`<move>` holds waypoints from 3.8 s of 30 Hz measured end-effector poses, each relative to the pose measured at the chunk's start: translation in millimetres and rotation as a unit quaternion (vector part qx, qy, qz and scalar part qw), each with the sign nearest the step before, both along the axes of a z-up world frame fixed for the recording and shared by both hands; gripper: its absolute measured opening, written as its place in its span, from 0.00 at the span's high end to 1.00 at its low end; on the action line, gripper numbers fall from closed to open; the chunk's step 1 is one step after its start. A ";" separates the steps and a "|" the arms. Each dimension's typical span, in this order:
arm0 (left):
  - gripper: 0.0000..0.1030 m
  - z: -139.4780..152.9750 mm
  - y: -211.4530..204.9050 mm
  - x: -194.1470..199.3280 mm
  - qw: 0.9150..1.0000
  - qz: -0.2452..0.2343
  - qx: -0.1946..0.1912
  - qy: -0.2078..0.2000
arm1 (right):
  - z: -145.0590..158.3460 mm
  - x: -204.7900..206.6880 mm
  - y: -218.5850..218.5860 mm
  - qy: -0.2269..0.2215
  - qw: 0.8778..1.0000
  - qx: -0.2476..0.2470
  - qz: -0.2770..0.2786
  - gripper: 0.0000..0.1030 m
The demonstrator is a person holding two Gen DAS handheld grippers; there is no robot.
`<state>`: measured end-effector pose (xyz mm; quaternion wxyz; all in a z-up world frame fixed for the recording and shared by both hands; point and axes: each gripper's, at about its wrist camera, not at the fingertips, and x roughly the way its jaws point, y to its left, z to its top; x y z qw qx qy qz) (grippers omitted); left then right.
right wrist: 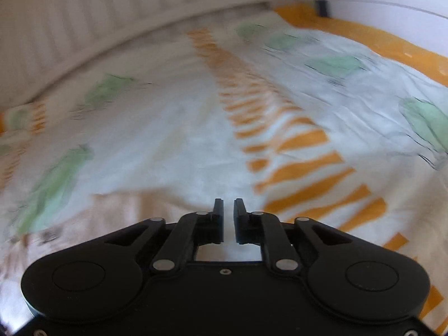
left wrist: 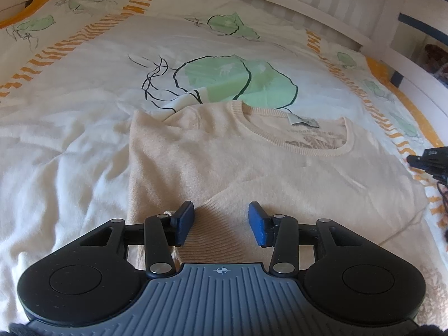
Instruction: Fold small clothes
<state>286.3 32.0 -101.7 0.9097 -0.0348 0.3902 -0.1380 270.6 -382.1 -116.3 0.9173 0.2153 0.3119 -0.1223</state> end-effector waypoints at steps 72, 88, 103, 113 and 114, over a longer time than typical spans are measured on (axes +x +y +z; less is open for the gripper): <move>0.03 -0.5 33.2 -168.2 0.985 -0.019 0.025 0.169 | -7.2 -223.3 74.9 0.197 0.933 0.156 0.259 0.00; 0.79 10.7 50.0 -179.0 0.990 0.045 0.002 0.131 | -0.8 -231.9 73.9 0.181 0.938 0.157 0.250 0.48; 0.93 10.2 58.1 -183.1 0.988 0.065 -0.055 0.132 | -10.5 -226.1 71.8 0.184 0.938 0.193 0.219 0.74; 0.88 3.1 53.3 -178.7 0.986 0.070 -0.044 0.142 | -16.6 -218.1 89.9 0.156 0.919 0.253 0.258 0.00; 0.84 3.2 52.9 -178.7 0.986 0.068 -0.046 0.142 | -15.6 -217.1 96.6 0.160 0.924 0.234 0.257 0.00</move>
